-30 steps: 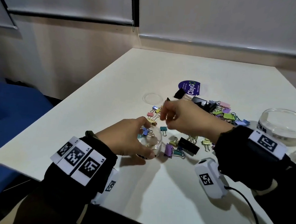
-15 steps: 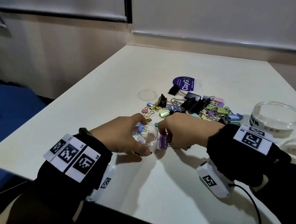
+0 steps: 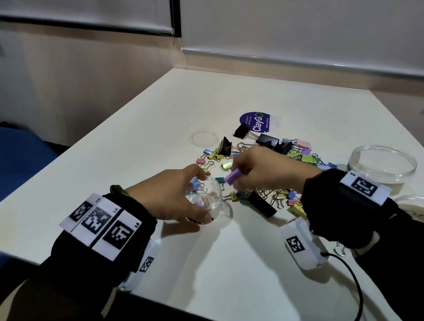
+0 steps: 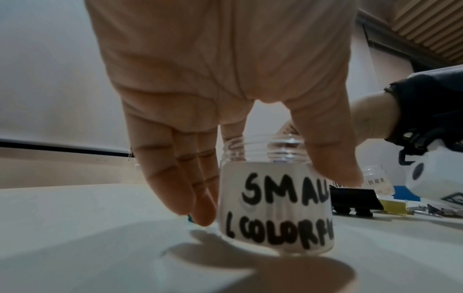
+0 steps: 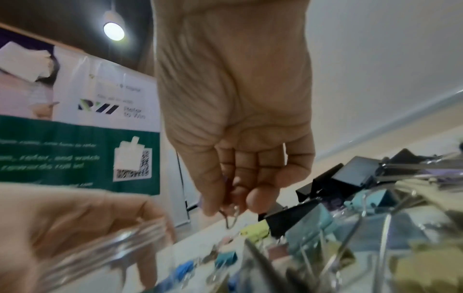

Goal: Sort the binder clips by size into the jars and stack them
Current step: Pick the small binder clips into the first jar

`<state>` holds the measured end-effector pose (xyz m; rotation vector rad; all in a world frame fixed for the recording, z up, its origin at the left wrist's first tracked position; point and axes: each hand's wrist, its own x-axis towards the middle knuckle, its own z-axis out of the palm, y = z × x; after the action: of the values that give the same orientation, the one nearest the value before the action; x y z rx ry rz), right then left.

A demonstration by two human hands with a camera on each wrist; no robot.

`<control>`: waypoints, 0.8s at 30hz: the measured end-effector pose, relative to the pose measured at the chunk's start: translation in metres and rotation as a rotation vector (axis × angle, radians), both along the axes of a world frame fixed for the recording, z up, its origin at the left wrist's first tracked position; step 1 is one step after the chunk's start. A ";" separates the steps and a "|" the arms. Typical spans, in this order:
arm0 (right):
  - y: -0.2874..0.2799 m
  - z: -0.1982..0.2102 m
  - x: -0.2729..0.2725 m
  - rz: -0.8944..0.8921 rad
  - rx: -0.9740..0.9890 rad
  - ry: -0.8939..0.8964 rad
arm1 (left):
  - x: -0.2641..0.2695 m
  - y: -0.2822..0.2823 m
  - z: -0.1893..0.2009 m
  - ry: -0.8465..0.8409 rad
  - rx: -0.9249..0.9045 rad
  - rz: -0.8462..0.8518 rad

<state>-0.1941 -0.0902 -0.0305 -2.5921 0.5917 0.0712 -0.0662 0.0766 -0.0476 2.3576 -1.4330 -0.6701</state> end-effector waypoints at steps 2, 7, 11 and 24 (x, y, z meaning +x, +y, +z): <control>-0.012 0.007 -0.004 -0.096 -0.022 -0.043 | 0.000 0.000 0.001 -0.007 0.000 0.000; -0.028 0.005 -0.016 -0.147 -0.313 0.078 | -0.001 0.001 0.001 -0.015 0.005 -0.003; -0.003 0.002 -0.013 0.061 -0.245 0.038 | 0.000 0.000 0.001 -0.015 0.006 -0.002; 0.003 -0.008 -0.014 0.145 -0.310 0.136 | -0.001 0.000 0.001 -0.022 -0.003 -0.012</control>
<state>-0.2085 -0.0876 -0.0389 -2.9483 0.4937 0.2206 -0.0669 0.0764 -0.0464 2.3632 -1.4578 -0.6472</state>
